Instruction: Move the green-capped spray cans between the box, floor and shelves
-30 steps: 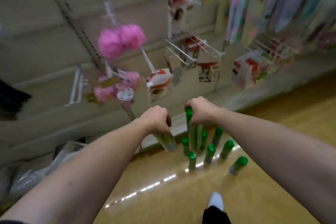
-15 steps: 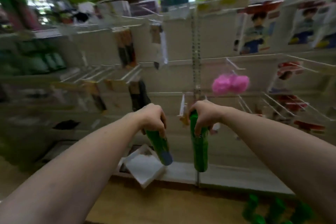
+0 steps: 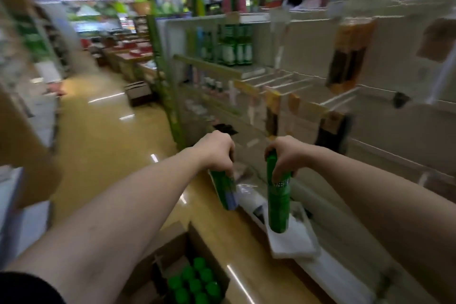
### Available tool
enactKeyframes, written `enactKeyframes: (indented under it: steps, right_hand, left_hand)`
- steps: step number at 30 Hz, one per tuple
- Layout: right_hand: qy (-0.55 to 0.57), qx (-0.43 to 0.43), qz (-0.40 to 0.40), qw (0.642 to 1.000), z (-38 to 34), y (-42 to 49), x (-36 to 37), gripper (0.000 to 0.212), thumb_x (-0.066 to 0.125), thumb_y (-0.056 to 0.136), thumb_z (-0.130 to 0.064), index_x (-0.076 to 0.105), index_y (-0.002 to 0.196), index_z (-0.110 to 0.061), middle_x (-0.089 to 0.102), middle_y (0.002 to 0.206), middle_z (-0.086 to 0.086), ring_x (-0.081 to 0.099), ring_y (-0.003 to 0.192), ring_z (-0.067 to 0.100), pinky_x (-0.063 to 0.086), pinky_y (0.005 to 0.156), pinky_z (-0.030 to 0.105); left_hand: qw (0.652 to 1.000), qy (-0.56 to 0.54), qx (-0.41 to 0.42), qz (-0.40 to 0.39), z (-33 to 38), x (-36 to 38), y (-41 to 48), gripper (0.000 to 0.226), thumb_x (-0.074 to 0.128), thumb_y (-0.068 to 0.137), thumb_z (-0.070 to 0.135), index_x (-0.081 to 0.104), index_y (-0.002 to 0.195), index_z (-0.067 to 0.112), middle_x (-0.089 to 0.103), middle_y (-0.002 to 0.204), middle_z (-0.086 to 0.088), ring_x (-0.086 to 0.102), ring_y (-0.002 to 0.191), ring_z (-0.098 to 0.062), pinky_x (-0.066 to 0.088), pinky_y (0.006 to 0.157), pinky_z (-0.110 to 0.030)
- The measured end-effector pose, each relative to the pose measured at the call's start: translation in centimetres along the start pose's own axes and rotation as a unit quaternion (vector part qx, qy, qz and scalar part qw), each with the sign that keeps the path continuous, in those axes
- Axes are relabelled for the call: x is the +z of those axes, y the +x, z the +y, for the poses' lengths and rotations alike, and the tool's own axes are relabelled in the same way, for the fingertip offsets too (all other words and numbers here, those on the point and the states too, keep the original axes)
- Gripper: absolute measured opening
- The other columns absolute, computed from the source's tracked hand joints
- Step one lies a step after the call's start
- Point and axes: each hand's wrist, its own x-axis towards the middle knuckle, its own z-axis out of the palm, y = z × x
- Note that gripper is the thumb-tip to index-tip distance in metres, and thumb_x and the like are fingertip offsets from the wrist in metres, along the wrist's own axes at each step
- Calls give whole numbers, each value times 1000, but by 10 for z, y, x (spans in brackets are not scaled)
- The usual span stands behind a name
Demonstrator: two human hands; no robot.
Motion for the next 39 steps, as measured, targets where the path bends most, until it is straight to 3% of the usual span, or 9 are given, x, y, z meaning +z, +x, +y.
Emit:
enactKeyframes:
  steps: [5,10,14,20,23,27,31,35,39]
  right_hand:
    - [-86,-114,-28,989,-53,80,16,55,93,63,-20,63,109,-20,57,105,2,63,92,23,64,62,38]
    - [-101,-201,-72,972,-112,129,45,54,91,65,-22,61,110,-24,58,102,-2,61,89,16,60,64,30]
    - [-85,-225,-110,964,-155,162,91,57,90,69,-19,60,118,-22,58,109,0,63,94,20,62,64,29]
    - [-102,-242,-161,951,-216,203,185,60,90,69,-21,60,121,-18,59,110,3,63,93,21,62,60,28]
    - [-111,-237,-195,945,-238,219,236,58,88,71,-24,61,122,-19,61,112,2,62,99,21,62,75,31]
    - [-93,-209,-240,943,-249,246,315,56,85,73,-18,61,123,-20,62,114,1,62,103,21,59,80,31]
    - [-88,-188,-258,944,-241,266,405,63,85,66,-22,63,124,-19,63,116,3,62,109,26,59,84,39]
    - [-87,-168,-276,942,-213,273,500,67,85,65,-26,59,127,-18,60,119,9,58,111,31,52,87,36]
    - [-83,-160,-316,931,-175,283,592,67,80,72,-17,55,134,-16,52,125,11,55,114,35,48,93,37]
  left_hand:
    - [992,-24,-123,13,-67,3,-12,28,92,60,38,73,79,29,68,91,8,64,83,-14,60,68,-33]
    - [975,-42,-219,4,-124,15,-46,33,90,68,36,74,94,27,64,93,7,61,86,-15,52,63,-29]
    - [959,-62,-276,-28,-173,31,-72,34,90,69,36,74,97,24,65,97,6,62,88,-15,61,75,-37]
    - [938,-79,-329,-77,-252,88,-108,35,88,71,36,74,100,24,66,99,4,62,88,-15,60,72,-35]
    - [931,-105,-331,-114,-289,127,-126,33,87,72,33,73,99,21,66,98,2,62,88,-16,61,73,-36]
    - [925,-131,-326,-145,-337,193,-140,29,84,75,31,73,101,23,65,98,2,61,88,-17,53,66,-29]
    - [915,-168,-328,-167,-374,279,-150,32,79,77,30,74,107,22,67,108,0,63,99,-20,57,78,-33]
    - [903,-198,-347,-161,-393,375,-161,34,77,79,28,72,112,23,58,106,7,58,101,-16,50,73,-28]
    - [882,-230,-381,-156,-402,477,-170,41,77,82,33,69,120,22,59,115,3,53,113,-19,51,86,-33]
